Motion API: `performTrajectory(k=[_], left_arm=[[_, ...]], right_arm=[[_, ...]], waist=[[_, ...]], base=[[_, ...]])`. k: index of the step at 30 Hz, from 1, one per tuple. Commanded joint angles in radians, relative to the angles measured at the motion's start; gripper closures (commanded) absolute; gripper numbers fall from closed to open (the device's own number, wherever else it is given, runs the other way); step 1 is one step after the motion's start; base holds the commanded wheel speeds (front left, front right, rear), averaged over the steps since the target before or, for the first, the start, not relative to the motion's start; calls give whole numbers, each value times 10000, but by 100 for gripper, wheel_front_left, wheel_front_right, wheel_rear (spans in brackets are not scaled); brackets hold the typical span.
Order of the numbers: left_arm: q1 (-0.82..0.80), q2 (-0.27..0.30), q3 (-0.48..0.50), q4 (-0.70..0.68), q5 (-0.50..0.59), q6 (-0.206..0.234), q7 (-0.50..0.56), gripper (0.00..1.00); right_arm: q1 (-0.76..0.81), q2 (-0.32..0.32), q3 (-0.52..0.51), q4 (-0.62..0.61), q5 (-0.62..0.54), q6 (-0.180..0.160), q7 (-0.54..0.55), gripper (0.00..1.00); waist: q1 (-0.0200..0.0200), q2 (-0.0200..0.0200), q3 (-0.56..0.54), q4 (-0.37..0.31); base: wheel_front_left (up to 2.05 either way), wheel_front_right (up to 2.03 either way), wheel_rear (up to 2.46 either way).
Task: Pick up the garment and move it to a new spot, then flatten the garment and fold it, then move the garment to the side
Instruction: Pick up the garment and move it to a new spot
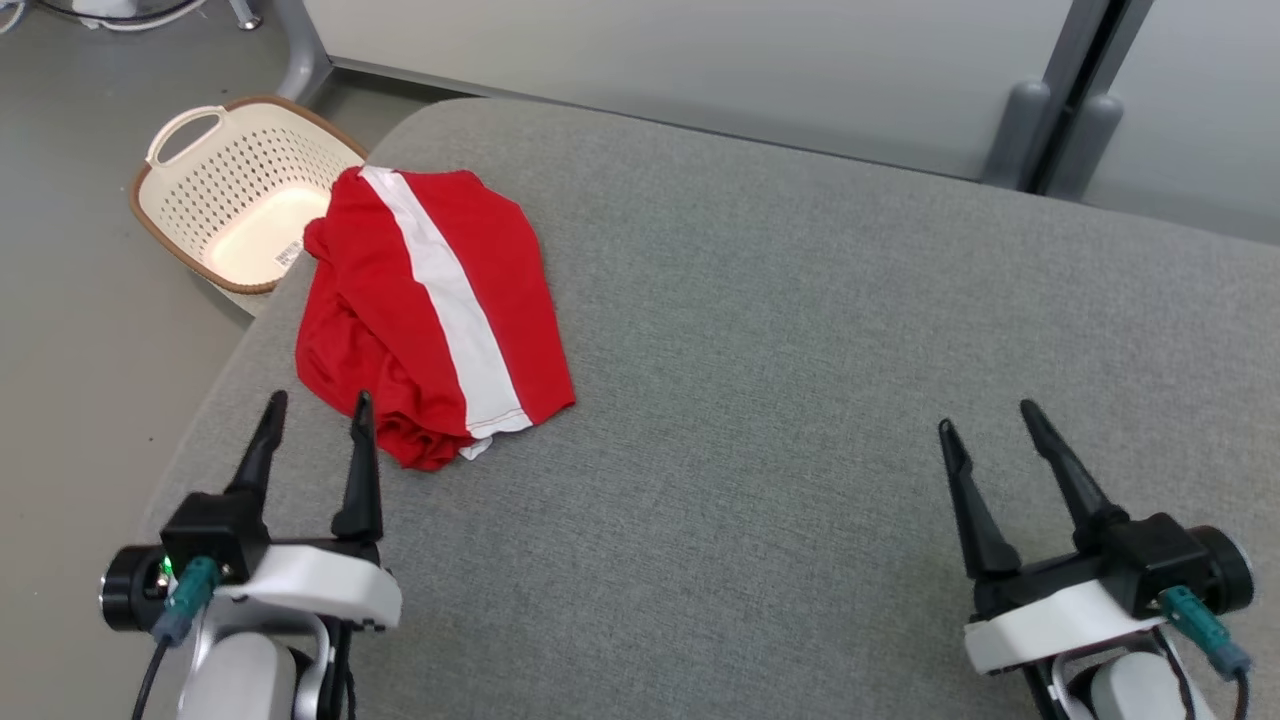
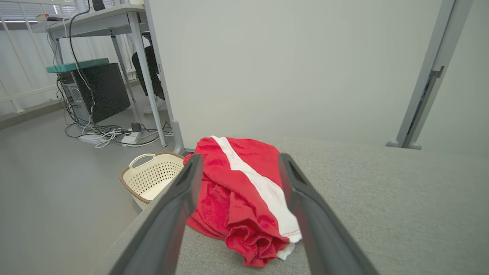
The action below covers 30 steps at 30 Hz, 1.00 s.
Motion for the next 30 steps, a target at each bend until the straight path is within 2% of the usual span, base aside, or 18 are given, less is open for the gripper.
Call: performTrajectory(k=[1, 4, 7, 16, 24, 25, 26, 27, 30], left_arm=[[-552, 187, 105, 409, 68, -114, -2, 0], [-1485, 469, 149, 1690, 25, -300, 179, 0], [-2503, 768, 255, 2837, -191, -472, 897, 0], [-4484, 1382, 428, 5278, -729, -833, 2642, 0], [-5450, 1762, 397, 7115, -983, -953, 3736, 0], [-5500, 1788, 375, 7338, -1007, -973, 3903, 12], [-5535, 1806, 349, 7524, -1031, -990, 4021, 58], [-5585, 1819, 327, 7643, -1056, -998, 4020, 100], [-5632, 1759, 414, 7947, -1315, -1111, 3933, 100]], right_arm=[[-199, -225, -127, -101, -88, -19, -10, 0], [-416, -522, -332, -348, -137, -19, 59, 0], [-585, -770, -602, -658, -162, -19, 160, 0], [-824, -1189, -961, -1425, -333, -19, 466, 0], [-882, -1185, -878, -1668, -534, -19, 490, 0], [-881, -1172, -900, -1668, -534, -19, 492, 0], [-892, -1161, -914, -1669, -531, -19, 493, 0], [-902, -1149, -931, -1668, -525, -19, 496, 0], [-918, -1104, -972, -1606, -507, -19, 468, 0]], waist=[[0, 0, 557, -372], [0, 0, 1054, -634], [0, 0, 1503, -870], [0, 0, 2419, -1411], [0, 0, 2800, -1723], [0, 0, 2811, -1741], [0, 0, 2816, -1756], [0, 0, 2817, -1770], [0, 0, 2757, -1786]], base=[[0, 0, 0], [0, 0, 0], [0, 0, 0], [0, 0, 0], [0, 0, 0], [0, 0, 0], [0, 0, 0], [0, 0, 0], [0, 0, 0]])
